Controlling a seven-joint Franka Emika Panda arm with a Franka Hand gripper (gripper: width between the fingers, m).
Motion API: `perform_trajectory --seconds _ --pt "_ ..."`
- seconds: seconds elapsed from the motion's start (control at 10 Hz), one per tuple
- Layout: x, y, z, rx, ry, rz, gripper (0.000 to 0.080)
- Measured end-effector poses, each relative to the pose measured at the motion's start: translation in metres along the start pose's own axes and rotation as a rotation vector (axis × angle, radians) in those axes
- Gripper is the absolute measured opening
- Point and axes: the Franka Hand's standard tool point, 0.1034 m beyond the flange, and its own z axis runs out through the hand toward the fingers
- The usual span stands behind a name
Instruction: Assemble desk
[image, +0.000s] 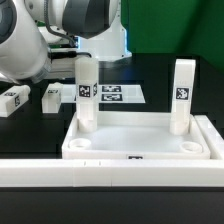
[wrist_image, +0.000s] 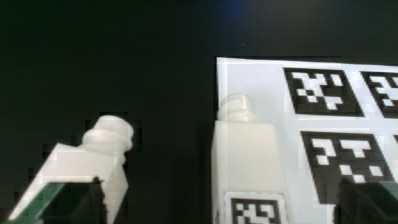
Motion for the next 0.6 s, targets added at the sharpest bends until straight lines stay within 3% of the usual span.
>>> perform_trajectory --seconds 0.2,0.6 --pt "0.002 -0.001 -0.002 0.001 -0.047 -0.006 0.0649" --pt "0.005 -0.001 -0.012 -0.007 -0.015 -0.007 0.0649"
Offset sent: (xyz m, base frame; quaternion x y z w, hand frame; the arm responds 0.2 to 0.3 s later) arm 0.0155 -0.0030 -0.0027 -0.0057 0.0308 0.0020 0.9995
